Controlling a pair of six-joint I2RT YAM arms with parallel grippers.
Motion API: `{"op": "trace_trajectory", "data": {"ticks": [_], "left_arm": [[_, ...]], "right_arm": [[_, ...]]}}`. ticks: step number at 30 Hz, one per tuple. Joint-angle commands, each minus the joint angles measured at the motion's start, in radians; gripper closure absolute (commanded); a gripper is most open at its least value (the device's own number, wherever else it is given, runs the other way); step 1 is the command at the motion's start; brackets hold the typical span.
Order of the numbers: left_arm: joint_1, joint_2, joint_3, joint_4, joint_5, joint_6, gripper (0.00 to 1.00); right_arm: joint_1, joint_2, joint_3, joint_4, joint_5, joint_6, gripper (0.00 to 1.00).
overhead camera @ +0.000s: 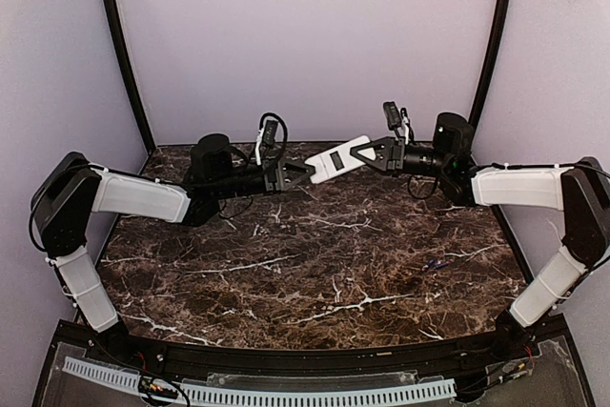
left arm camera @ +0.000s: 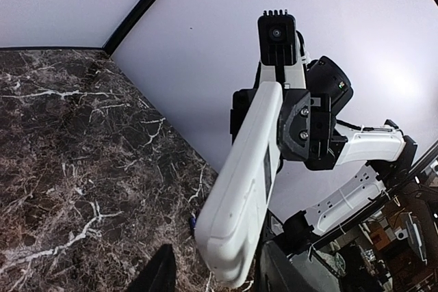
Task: Load the batteries into the remote control
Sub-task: Remove the battery cover from the remote control.
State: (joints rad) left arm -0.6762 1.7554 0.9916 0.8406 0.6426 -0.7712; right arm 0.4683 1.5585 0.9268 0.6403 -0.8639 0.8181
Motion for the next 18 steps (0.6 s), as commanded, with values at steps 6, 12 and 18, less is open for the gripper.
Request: {"op": "trace_trajectory", "data": {"ticks": [6, 12, 18], "left_arm": [[0.006, -0.004, 0.0, 0.001, 0.025, 0.008, 0.78], [0.004, -0.014, 0.003, -0.036, 0.015, 0.023, 0.81], [0.004, -0.025, 0.002, -0.073, -0.012, 0.047, 0.84]], "right_arm": [[-0.005, -0.029, -0.01, 0.007, 0.015, -0.015, 1.0], [-0.005, -0.039, -0.001, -0.041, 0.038, -0.046, 1.0], [-0.004, -0.046, 0.001, -0.039, 0.015, -0.047, 1.0]]}}
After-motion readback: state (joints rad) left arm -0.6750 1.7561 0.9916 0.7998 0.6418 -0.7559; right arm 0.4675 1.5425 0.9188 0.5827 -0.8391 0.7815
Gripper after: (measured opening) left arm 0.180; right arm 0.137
